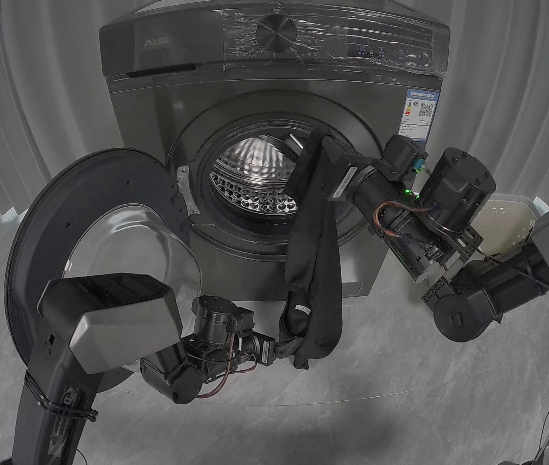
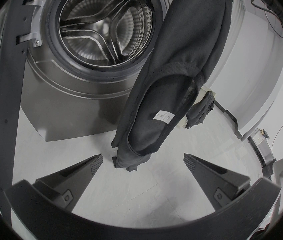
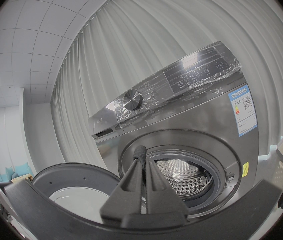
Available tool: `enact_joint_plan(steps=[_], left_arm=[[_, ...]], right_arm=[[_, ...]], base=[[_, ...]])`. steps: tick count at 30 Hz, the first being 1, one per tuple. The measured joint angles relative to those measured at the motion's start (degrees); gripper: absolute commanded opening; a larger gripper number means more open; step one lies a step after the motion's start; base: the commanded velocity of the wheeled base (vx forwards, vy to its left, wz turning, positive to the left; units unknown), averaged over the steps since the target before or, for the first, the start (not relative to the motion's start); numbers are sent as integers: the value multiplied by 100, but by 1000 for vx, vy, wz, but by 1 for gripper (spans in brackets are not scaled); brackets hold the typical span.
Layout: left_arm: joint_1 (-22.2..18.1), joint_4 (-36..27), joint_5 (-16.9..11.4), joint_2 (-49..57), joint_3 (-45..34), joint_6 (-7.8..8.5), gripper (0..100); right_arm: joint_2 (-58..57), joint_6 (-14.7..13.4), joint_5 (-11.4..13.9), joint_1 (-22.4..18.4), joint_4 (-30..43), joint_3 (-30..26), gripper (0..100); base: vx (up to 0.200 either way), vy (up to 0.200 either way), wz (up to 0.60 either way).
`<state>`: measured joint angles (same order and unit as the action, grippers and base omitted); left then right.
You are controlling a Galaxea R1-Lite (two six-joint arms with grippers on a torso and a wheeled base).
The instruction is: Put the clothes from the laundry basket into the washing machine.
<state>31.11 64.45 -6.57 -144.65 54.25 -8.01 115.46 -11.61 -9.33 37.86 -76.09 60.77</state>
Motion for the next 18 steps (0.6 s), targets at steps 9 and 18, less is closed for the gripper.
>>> enact_joint_plan(steps=[9,18], left_arm=[[-5,-2,-260,-201,43,0,100],[-40,-68,-413,-439,639,-11,100]], right_arm=[[1,6,2,4,0,15,0],[1,1,0,55,-2,2,0]], base=[[0,0,0],[0,0,0]])
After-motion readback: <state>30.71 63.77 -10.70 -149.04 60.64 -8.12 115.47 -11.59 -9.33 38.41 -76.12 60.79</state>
